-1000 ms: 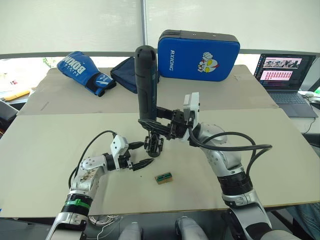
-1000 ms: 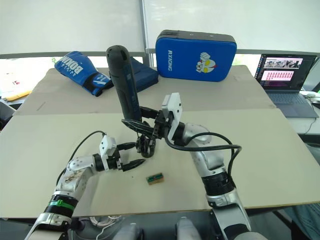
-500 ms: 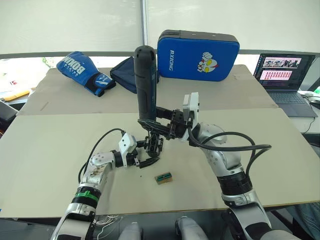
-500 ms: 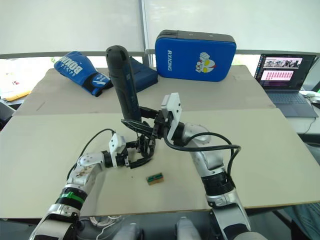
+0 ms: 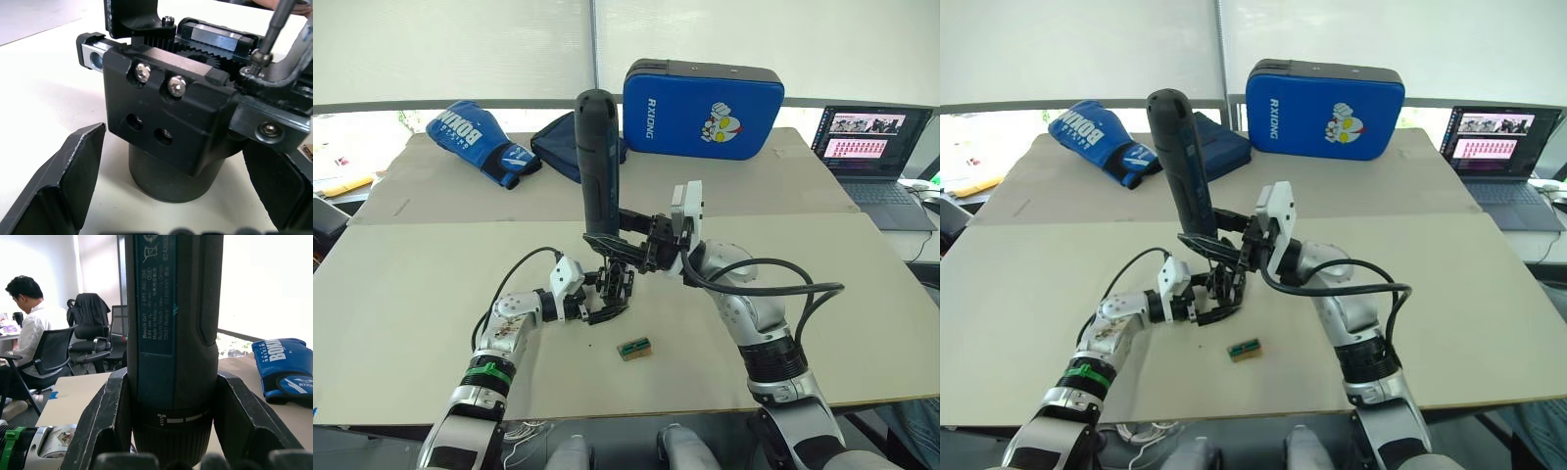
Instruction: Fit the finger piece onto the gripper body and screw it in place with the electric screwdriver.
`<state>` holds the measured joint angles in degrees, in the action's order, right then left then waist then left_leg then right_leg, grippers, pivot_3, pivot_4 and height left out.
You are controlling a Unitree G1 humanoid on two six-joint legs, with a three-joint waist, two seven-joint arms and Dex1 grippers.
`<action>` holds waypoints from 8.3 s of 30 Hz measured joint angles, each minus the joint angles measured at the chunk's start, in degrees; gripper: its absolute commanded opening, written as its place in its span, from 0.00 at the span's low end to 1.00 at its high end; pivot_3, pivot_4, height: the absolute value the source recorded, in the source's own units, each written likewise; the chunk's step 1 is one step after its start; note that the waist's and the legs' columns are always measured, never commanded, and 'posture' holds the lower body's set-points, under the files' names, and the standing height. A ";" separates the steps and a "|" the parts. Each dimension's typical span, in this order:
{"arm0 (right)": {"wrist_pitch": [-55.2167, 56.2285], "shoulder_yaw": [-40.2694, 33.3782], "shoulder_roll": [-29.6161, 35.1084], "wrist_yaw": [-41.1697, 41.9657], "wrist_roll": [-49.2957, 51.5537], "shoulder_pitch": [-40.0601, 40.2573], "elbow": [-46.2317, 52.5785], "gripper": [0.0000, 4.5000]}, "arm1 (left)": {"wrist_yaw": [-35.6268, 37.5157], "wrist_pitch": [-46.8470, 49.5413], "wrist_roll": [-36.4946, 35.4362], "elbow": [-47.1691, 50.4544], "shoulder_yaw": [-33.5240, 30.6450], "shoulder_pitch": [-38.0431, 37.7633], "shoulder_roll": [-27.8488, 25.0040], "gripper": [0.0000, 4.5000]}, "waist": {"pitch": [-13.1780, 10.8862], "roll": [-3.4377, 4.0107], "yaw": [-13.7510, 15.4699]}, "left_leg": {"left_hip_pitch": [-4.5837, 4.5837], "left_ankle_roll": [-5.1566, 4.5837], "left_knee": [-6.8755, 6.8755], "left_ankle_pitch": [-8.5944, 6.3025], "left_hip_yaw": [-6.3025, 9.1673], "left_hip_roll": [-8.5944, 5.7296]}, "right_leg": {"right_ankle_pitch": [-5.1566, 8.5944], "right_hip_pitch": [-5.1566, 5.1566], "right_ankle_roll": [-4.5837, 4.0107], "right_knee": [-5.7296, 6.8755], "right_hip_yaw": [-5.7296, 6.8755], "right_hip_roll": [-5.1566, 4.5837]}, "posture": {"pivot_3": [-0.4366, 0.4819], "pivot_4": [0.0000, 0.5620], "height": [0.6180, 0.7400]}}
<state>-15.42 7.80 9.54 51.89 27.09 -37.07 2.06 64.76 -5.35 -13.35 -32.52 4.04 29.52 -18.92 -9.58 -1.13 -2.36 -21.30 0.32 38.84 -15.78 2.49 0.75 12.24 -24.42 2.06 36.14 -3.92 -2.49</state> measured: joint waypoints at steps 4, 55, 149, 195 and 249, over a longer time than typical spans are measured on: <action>0.00 0.08 0.01 -0.05 0.00 0.00 0.00 0.42 | 0.02 -0.14 0.02 0.00 0.18 -0.01 0.26 0.88 | 0.00 0.00 0.07 | 0.00 0.00 0.00 0.00 0.00 -0.01 | 0.00 0.02 0.00 0.00 0.00 0.00 | 0.48 0.27 1.00; -0.21 3.10 1.47 -3.48 -2.22 1.43 1.89 0.42 | -3.80 3.24 1.75 6.15 0.96 -3.36 0.66 0.61 | 0.31 -0.01 -0.03 | 0.18 0.00 -0.02 0.00 0.04 0.00 | 0.01 0.19 0.01 -0.03 0.02 0.00 | 0.48 0.27 1.00; 3.02 -0.87 12.96 4.87 6.73 23.78 27.19 0.42 | 4.15 1.51 1.79 27.85 8.31 -18.56 -8.45 0.99 | -0.06 0.01 1.61 | 0.11 -0.04 0.05 -0.03 -0.12 0.02 | 0.13 0.18 0.11 -0.09 -0.08 0.01 | 0.48 0.27 1.00; 8.80 1.54 13.52 6.63 2.23 25.37 18.44 0.42 | 2.47 1.74 2.23 26.00 9.59 -17.27 -5.37 0.99 | 0.02 0.10 2.44 | 0.15 -0.04 0.13 -0.02 -0.11 -0.03 | 0.13 0.29 0.12 -0.09 -0.07 -0.03 | 0.48 0.27 1.00; 8.74 1.67 12.82 6.72 1.12 25.09 17.54 0.42 | 1.10 3.16 2.22 27.57 9.89 -18.05 -5.36 0.99 | 0.02 0.10 2.36 | 0.15 -0.04 0.12 -0.03 -0.11 -0.03 | 0.13 0.28 0.12 -0.08 -0.07 -0.02 | 0.48 0.27 1.00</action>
<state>-6.68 9.47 22.36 58.60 28.21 -11.99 19.60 65.86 -2.19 -11.13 -4.95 13.93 11.47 -24.28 -9.56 -1.03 0.01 -21.15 0.28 38.97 -15.80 2.38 0.72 12.37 -24.13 2.17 36.06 -3.99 -2.51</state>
